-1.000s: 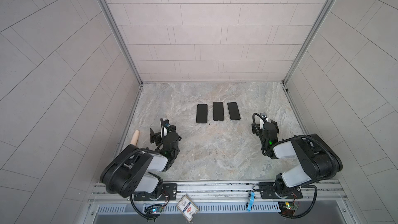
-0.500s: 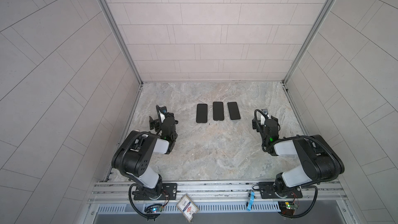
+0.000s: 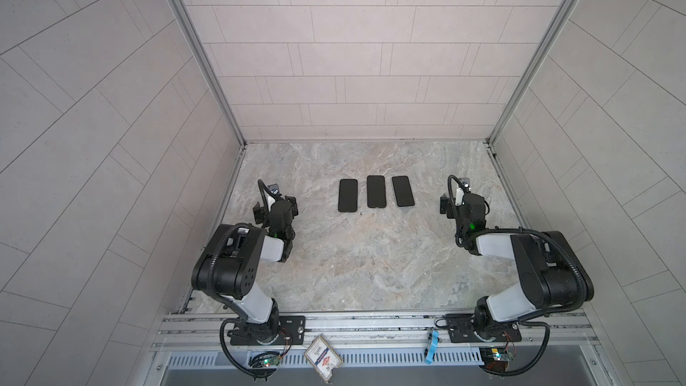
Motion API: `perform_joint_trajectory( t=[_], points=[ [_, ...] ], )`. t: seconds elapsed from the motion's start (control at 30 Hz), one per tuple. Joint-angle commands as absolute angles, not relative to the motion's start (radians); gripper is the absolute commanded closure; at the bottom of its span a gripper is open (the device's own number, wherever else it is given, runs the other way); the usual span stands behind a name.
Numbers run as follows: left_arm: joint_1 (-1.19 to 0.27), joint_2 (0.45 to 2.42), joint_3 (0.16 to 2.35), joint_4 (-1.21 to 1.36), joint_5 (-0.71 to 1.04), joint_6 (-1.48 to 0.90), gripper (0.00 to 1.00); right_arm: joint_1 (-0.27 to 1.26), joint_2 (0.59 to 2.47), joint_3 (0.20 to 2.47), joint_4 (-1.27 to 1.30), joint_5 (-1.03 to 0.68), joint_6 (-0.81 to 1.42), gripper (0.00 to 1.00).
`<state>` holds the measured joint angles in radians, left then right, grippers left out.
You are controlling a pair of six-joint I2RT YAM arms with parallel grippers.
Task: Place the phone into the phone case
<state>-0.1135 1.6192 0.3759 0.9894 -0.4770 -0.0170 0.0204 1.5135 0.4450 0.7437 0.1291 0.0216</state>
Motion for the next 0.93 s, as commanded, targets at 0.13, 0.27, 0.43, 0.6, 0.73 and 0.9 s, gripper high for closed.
perform_joint_trajectory(
  t=[0.13,0.27,0.43,0.6,0.73,0.9],
  points=[
    [-0.110,1.600,0.385,0.973,-0.447,-0.033,0.00,0.029,1.513,0.440,0.708,0.107,0.040,0.00],
    [-0.111,1.600,0.385,0.971,-0.446,-0.033,0.00,0.039,1.510,0.436,0.714,0.125,0.036,0.00],
    [-0.111,1.599,0.386,0.971,-0.446,-0.033,0.00,0.039,1.511,0.437,0.714,0.125,0.036,0.00],
    [-0.111,1.599,0.385,0.972,-0.446,-0.033,0.00,0.038,1.511,0.437,0.713,0.126,0.035,0.00],
    [-0.111,1.599,0.385,0.971,-0.446,-0.032,0.00,0.033,1.521,0.451,0.699,0.115,0.043,0.00],
    [-0.111,1.600,0.385,0.971,-0.446,-0.032,0.00,0.033,1.509,0.436,0.714,0.118,0.041,0.00]
  ],
)
